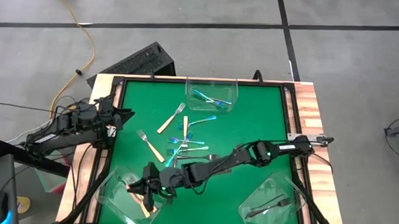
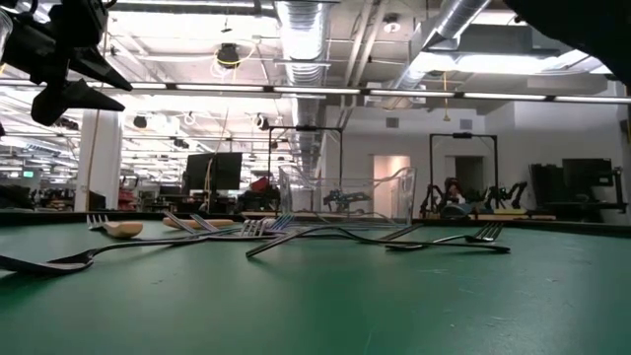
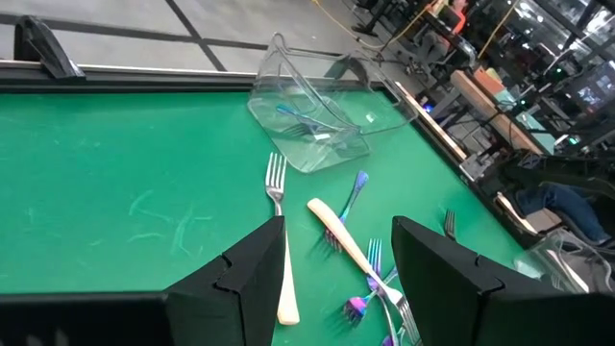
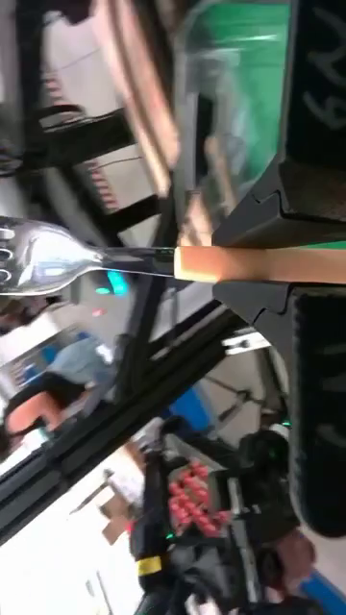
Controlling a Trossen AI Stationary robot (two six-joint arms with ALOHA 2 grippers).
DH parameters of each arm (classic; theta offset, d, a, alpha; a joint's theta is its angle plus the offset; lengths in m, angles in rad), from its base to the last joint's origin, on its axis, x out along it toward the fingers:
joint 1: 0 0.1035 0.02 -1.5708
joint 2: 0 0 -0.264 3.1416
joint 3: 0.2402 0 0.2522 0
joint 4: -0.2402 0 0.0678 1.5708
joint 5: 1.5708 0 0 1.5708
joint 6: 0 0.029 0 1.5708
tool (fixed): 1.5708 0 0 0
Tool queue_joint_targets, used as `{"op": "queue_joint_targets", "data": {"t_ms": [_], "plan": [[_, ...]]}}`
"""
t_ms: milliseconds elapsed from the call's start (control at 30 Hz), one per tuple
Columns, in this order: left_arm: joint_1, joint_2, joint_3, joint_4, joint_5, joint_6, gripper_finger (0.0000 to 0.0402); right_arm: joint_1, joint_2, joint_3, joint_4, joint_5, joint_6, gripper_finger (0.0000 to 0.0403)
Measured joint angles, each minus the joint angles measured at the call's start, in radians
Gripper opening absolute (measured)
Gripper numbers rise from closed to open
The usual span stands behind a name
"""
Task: Sort silverware by color (type)
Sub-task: Put the orange fork into the bottom left transparent bin
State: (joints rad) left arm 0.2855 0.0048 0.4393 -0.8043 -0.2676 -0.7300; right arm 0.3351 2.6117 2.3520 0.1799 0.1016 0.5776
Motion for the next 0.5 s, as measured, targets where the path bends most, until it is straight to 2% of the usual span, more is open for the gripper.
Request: {"op": "queue_joint_targets", "data": {"t_ms": [233,500], "plan": [[0.000,0.000,0.000,0.000,0.000,0.000,0.0176,0.001,0.005,-0.003,-0.176,-0.001,0.155,0.0039],[0.000,0.000,0.000,0.000,-0.001,0.000,0.0176,-0.002,0.003,-0.002,-0.289,-0.003,0.186,0.0039]]}}
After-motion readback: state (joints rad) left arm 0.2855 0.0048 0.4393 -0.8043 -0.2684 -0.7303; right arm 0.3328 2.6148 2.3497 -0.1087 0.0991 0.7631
